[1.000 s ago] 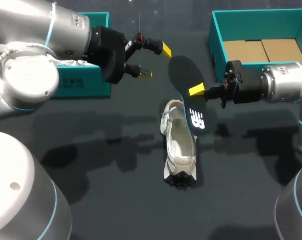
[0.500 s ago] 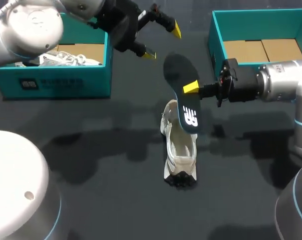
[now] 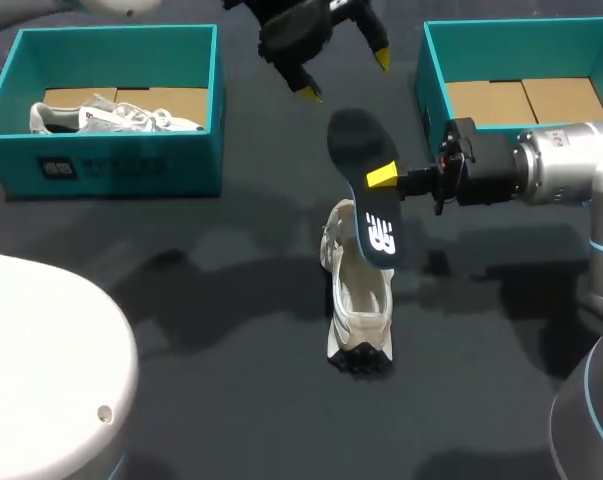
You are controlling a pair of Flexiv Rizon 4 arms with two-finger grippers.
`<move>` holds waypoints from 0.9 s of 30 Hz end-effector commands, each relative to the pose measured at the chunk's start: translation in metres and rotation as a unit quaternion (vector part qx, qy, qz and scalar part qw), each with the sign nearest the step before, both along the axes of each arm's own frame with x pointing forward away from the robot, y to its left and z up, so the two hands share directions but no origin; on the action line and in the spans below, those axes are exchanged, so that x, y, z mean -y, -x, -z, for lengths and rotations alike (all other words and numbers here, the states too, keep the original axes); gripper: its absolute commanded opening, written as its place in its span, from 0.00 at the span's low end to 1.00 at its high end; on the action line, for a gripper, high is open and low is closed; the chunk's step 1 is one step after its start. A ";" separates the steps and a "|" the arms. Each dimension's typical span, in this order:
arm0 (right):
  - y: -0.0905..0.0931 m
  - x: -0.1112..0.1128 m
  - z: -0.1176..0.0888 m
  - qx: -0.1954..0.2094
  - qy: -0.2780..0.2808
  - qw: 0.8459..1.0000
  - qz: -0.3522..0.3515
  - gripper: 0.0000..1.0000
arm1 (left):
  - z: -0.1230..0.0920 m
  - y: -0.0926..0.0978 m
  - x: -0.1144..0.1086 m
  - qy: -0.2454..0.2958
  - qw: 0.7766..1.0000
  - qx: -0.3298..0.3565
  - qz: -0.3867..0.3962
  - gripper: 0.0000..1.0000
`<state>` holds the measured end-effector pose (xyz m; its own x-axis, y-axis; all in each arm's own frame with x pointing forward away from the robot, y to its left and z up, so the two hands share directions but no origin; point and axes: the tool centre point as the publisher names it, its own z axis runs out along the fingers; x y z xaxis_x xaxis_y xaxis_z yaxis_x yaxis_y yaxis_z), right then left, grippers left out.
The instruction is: Take the shoe out of the shoebox, open the shoe tongue, remove and reinsert the insole, then place the shoe into the shoebox
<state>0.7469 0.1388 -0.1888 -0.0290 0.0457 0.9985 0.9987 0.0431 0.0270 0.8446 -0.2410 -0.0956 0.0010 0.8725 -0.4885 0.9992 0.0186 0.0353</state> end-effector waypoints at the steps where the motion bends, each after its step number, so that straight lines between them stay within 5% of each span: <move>1: 0.001 0.000 0.000 0.000 0.002 1.000 0.001 0.00 | -0.002 -0.007 0.011 -0.168 0.986 -0.014 -0.001 1.00; 15: 0.001 0.000 0.000 0.000 0.002 1.000 0.001 0.00 | 0.003 -0.001 0.025 -0.241 0.970 -0.007 0.016 1.00; 27: 0.001 0.000 0.000 0.000 0.002 1.000 0.001 0.00 | 0.001 0.001 0.018 -0.236 0.972 -0.012 0.001 1.00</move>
<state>0.7465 0.1386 -0.1883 -0.0286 0.0473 0.9985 0.9987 0.0431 0.0266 0.8433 -0.2590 -0.0995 -0.0016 0.9986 -0.0536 0.9999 0.0024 0.0150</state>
